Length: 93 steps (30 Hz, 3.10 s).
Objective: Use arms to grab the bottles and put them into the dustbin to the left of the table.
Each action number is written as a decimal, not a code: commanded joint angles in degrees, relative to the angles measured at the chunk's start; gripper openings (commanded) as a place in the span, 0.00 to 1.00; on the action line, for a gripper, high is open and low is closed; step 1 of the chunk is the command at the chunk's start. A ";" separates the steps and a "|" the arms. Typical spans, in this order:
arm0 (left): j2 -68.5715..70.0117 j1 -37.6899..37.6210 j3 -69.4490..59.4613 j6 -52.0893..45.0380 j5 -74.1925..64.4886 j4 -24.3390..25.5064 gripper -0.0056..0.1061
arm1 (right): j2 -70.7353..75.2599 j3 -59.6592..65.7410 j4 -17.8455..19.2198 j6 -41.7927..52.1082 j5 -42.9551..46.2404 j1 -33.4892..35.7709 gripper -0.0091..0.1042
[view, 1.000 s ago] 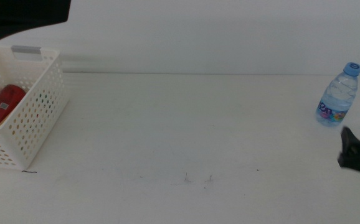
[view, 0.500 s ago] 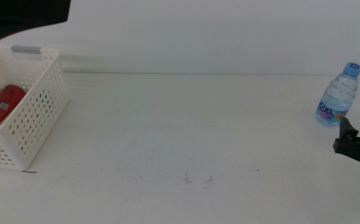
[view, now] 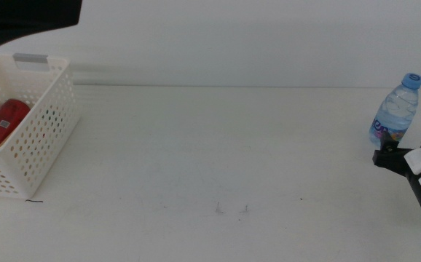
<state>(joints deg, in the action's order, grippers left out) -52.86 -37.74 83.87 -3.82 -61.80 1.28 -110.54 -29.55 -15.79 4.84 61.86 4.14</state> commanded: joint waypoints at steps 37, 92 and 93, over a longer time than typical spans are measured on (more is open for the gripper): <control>0.22 -0.35 0.29 0.17 0.80 0.33 0.89 | -18.97 -55.44 8.19 4.68 -32.66 24.24 0.06; 0.22 -0.35 0.29 0.17 1.21 0.36 0.89 | 48.97 -36.99 12.38 -7.21 -102.96 29.08 0.90; 0.22 -0.35 0.29 0.17 1.21 0.36 0.89 | 49.90 -36.99 12.96 -7.21 -102.96 29.08 0.90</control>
<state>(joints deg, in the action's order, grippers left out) -52.86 -37.74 83.87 -3.82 -61.47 1.50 -62.22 -66.21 -4.26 -2.27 -39.97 33.62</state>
